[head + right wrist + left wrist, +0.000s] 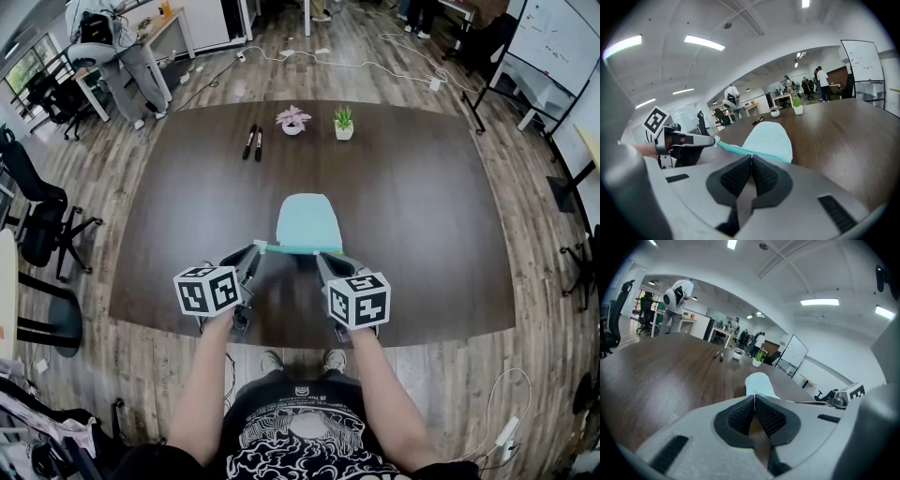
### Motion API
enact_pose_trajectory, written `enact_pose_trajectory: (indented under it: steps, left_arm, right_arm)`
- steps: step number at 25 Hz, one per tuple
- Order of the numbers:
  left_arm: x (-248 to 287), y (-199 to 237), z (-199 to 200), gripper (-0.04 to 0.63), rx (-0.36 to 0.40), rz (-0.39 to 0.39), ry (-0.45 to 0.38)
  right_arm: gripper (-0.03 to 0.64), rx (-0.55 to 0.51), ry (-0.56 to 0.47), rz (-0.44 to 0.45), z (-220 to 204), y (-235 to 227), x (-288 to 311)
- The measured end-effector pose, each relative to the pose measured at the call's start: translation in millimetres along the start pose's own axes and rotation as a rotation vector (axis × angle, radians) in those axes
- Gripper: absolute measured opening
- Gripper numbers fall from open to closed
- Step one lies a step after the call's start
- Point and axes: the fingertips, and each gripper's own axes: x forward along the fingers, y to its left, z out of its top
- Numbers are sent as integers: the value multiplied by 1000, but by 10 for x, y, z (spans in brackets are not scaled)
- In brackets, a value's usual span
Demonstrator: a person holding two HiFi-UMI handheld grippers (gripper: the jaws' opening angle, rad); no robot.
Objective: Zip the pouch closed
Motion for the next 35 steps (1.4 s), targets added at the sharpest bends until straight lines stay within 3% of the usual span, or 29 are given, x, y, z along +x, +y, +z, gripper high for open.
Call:
enact_pose_trajectory:
  steps: [10, 25, 35]
  left_arm:
    - [8, 31, -38, 12, -4, 3, -1]
    - [-85, 207, 33, 12, -21, 83, -42]
    - [-95, 256, 21, 12, -32, 93, -47]
  right_arm:
    - [3, 2, 0, -6, -20, -20, -3]
    - [3, 17, -4, -22, -28, -92, -45]
    - [3, 14, -3, -21, -29, -77, -34]
